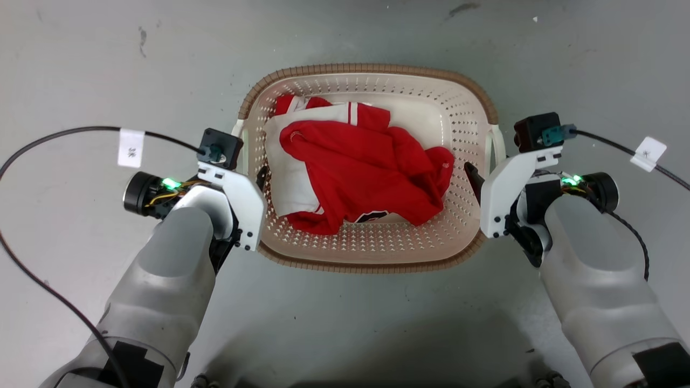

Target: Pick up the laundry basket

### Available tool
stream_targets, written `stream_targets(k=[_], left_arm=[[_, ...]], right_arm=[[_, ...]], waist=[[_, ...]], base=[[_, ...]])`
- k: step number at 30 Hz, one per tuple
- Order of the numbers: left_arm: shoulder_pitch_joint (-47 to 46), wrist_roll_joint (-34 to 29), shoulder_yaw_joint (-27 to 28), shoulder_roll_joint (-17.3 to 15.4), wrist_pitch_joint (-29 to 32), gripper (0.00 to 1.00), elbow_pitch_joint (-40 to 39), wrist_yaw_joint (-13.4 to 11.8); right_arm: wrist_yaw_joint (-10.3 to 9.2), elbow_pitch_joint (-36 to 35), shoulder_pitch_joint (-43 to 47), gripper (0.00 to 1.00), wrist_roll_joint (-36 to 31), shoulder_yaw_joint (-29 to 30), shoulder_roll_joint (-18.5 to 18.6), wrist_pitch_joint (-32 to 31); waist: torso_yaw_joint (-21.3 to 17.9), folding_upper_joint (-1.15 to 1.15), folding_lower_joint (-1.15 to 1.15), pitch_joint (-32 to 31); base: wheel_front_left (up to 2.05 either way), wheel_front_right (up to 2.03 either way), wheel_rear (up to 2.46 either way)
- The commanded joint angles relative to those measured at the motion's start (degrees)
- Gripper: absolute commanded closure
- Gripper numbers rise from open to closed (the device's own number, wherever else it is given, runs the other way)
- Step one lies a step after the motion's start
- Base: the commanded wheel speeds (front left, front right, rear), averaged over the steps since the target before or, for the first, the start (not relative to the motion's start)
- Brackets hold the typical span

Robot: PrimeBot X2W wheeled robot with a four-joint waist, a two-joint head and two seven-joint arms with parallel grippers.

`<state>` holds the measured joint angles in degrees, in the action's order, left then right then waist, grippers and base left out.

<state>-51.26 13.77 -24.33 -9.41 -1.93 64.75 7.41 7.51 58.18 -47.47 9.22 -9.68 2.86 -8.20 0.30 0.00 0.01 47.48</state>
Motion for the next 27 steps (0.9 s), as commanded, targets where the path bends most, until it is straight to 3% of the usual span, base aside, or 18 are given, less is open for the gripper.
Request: stream_targets(k=[1,11,16,17,18,19,27], left_arm=[[-1.2,1.3,-1.4,-0.2,1.0,0.0,0.2,0.0],[-2.8,13.8,-12.4,-2.4,7.8,0.0,-2.2,0.0],[-3.0,18.4,-17.0,-3.9,8.4,0.0,-3.6,0.1],[-3.2,18.9,-18.0,-4.3,8.1,0.05,-3.9,0.1],[-3.3,19.6,-19.0,-4.5,8.1,0.84,-4.2,0.1],[-3.2,20.4,-20.0,-4.7,8.4,1.0,-4.5,0.1],[-4.0,26.8,-25.7,-6.6,9.2,1.0,-5.9,0.1]], right_arm=[[-0.04,1.2,-1.8,0.0,0.9,-0.3,0.1,-0.4],[-0.04,8.9,-6.3,0.0,2.6,-1.6,0.0,0.7],[-0.04,11.1,-7.6,0.0,3.8,-2.9,0.0,2.0],[-0.04,11.4,-7.8,0.0,3.9,-3.1,0.0,2.1],[-0.04,11.6,-7.9,0.11,4.2,-3.4,0.0,2.2],[-0.04,11.7,-8.2,1.0,4.1,-4.2,0.0,2.3],[-0.02,13.3,-9.2,1.0,4.4,-5.9,0.2,3.0]], waist=[[0.4,0.0,-0.01,1.0],[1.2,0.0,-0.01,2.8],[1.2,0.0,-0.01,3.3],[1.2,0.0,-0.01,3.4],[1.3,0.0,-0.01,3.6],[1.3,0.0,-0.01,3.7],[1.2,0.0,-0.01,3.9]], base=[[0.0,0.0,0.0],[0.0,0.0,0.0],[0.0,0.0,0.0],[0.0,0.0,0.0],[0.0,0.0,0.0],[0.0,0.0,0.0],[0.0,0.0,0.0]])
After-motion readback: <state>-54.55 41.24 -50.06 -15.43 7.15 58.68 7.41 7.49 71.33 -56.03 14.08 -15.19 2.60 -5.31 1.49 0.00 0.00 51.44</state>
